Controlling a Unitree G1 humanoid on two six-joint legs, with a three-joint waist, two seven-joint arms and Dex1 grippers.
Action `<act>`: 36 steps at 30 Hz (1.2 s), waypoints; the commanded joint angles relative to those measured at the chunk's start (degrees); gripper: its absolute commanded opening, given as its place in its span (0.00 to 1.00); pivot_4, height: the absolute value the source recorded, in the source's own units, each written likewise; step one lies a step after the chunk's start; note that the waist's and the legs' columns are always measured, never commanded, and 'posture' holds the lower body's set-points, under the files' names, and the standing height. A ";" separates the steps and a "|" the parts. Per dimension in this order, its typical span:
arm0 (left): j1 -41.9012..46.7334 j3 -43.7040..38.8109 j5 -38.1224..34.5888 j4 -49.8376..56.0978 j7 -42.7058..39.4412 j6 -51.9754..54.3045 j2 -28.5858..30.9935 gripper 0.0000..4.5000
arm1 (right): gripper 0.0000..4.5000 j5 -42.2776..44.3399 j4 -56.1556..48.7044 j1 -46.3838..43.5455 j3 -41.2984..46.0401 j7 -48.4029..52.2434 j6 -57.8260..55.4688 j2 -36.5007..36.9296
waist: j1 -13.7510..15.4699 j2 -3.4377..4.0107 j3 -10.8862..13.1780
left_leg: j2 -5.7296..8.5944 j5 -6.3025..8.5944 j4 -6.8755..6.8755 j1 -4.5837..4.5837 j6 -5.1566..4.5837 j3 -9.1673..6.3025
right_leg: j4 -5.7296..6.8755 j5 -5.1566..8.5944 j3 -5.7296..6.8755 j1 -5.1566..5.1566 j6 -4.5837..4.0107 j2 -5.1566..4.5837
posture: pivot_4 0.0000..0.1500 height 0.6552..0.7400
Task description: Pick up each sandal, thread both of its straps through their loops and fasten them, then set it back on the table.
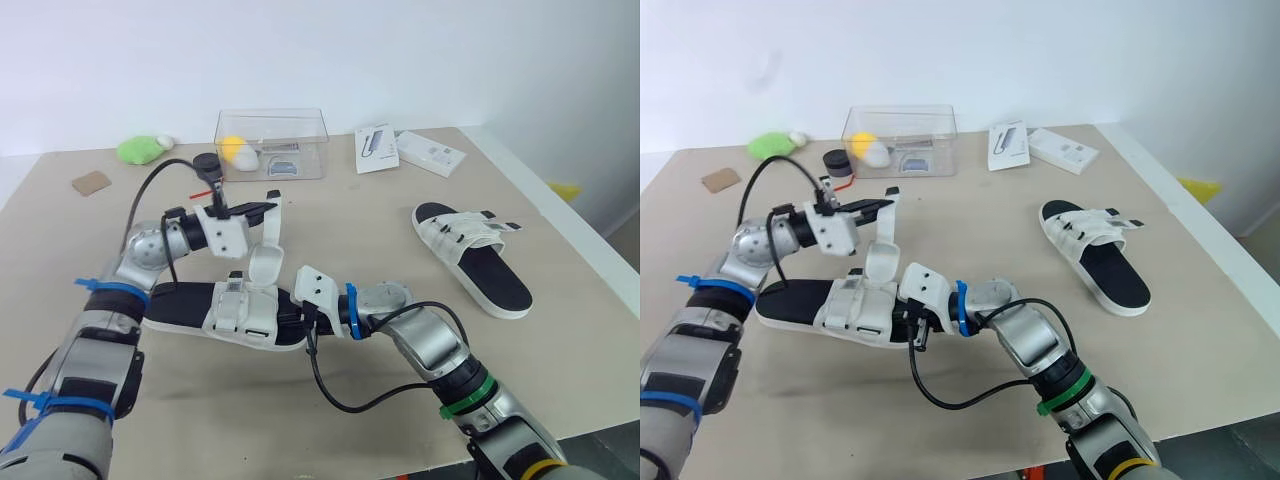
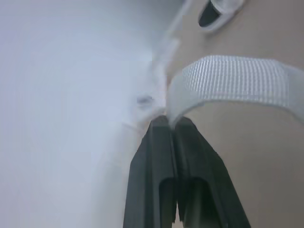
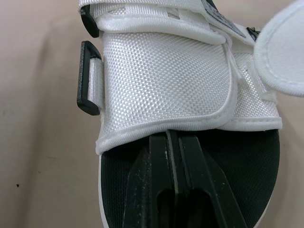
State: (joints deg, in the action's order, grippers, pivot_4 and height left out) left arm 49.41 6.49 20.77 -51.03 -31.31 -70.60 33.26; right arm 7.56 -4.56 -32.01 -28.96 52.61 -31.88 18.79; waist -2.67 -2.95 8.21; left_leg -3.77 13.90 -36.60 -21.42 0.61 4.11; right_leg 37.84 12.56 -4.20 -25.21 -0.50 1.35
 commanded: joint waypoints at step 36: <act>-21.47 -9.24 35.68 37.73 41.76 -21.90 8.31 0.98 | 0.00 -2.30 3.09 0.45 -2.52 2.24 -0.25 1.38 | -0.07 0.00 -0.01 | 0.01 -0.05 0.02 0.15 0.10 0.56 | 0.00 -0.07 0.07 0.00 0.20 -0.72 | 1.00 1.00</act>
State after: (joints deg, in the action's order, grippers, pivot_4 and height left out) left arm 28.83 -3.83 59.51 -15.97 10.44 -91.78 40.23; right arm 6.94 -3.96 -32.61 -29.22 54.34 -30.85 19.51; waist -2.74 -2.95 8.20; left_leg -3.77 13.84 -36.57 -21.26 0.71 4.68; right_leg 37.84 12.49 -4.14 -25.21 -0.30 0.63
